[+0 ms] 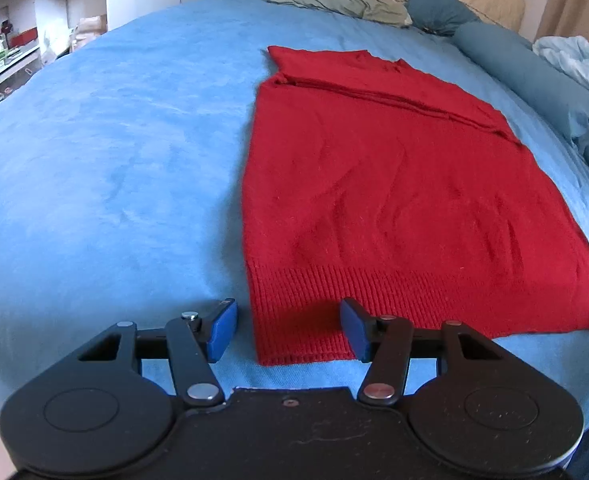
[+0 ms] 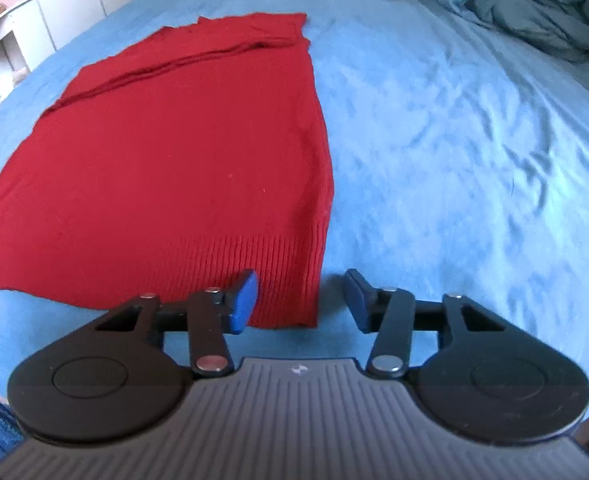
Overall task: Fold small clothes
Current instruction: 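Grasp the hem with the left tool while the right tool grasps the hem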
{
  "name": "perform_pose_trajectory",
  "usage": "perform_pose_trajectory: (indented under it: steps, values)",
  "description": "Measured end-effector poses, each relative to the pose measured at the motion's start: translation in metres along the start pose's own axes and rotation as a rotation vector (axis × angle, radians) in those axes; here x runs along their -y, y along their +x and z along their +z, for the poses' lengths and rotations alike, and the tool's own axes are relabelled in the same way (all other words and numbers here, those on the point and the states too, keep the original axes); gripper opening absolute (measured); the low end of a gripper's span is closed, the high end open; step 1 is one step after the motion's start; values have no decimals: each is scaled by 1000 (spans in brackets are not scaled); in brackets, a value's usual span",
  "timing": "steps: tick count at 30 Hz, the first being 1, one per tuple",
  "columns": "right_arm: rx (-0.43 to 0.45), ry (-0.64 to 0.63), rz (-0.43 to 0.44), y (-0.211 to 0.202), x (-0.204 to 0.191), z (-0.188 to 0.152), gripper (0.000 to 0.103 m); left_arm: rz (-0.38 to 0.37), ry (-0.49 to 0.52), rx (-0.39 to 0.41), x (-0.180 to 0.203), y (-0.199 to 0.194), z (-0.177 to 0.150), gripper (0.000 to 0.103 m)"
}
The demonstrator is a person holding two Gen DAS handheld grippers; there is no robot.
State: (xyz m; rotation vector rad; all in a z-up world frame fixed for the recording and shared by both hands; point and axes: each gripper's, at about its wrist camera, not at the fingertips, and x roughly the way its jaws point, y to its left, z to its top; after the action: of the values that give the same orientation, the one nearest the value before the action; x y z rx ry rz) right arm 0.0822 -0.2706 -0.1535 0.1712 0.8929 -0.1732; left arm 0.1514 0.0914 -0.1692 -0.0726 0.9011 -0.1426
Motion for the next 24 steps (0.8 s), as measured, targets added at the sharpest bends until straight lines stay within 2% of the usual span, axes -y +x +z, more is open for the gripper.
perform_pose_trajectory:
  steps: [2, 5, 8, 10, 12, 18, 21, 24]
  values:
    - [3, -5, 9, 0, -3, -2, 52, -10, -19, -2, -4, 1, 0, 60]
    - [2, -14, 22, -1, -7, -3, 41, -12, -43, -6, -9, 1, -2, 55]
    - [-4, 0, 39, 1, -6, -1, 32, -15, -42, -15, -9, 0, -1, 44]
    - [-3, 8, 43, 2, -6, 1, 24, -31, -51, -26, -11, 0, 2, 27]
    - [0, 25, 53, 0, -4, 1, 22, -52, -64, -36, -14, -2, 4, 9]
    - [13, 103, 107, -14, 9, 12, 20, -57, -40, -22, -6, -22, 15, 6]
    - [43, 180, 175, -28, 22, 29, 20, -106, -114, 40, -8, -44, 36, 5]
    - [99, 225, 252, -42, 30, 62, 20, -124, -149, 103, -5, -55, 70, 5]
